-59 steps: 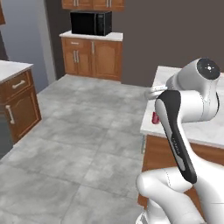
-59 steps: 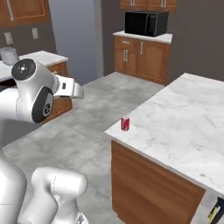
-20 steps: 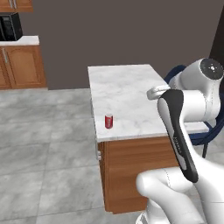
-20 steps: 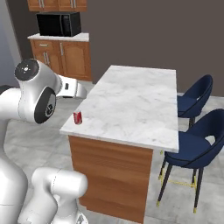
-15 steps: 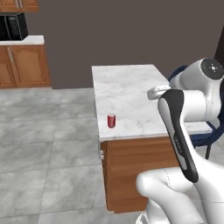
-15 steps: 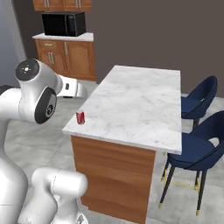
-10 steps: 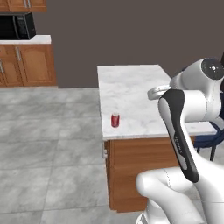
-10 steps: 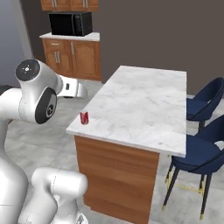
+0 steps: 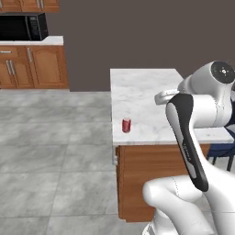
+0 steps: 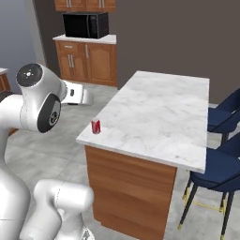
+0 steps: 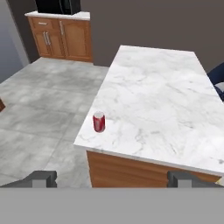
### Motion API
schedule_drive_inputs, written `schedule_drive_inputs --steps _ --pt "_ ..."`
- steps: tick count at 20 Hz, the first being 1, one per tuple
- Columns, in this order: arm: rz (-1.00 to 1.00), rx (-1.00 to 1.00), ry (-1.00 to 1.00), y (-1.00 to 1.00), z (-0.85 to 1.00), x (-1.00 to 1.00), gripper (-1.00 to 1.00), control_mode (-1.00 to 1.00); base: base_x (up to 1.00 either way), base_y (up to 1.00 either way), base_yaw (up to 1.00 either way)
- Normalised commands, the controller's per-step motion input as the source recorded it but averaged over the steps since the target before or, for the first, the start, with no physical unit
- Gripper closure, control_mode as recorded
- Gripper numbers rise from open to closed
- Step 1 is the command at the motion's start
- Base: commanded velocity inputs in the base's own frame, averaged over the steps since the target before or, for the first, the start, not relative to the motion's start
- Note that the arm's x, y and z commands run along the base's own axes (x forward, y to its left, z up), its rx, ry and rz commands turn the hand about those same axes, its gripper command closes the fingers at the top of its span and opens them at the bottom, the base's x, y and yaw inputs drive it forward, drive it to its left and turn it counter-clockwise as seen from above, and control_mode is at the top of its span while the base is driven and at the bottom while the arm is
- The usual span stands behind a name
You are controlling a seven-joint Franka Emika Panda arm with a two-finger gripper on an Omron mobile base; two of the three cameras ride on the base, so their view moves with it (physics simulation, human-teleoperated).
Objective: Pick the water bottle, can from the counter and place them in the open cabinet.
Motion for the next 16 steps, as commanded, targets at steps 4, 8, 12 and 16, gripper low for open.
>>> schedule_drive_inputs --steps 4,8,12,16 --pt "0.0 0.0 0.0 0.0 0.0 0.0 -1.0 1.0 0.04 0.0 0.06" --pt "0.0 0.0 0.02 0.0 -0.03 0.0 -1.0 -1.0 0.0 0.0 0.0" --pt "0.0 0.0 0.07 0.0 -0.08 0.01 -1.0 -1.0 0.0 0.0 0.0" --pt "0.0 -0.05 0.01 0.02 -0.16 0.03 -1.0 -1.0 0.0 0.0 0.0"
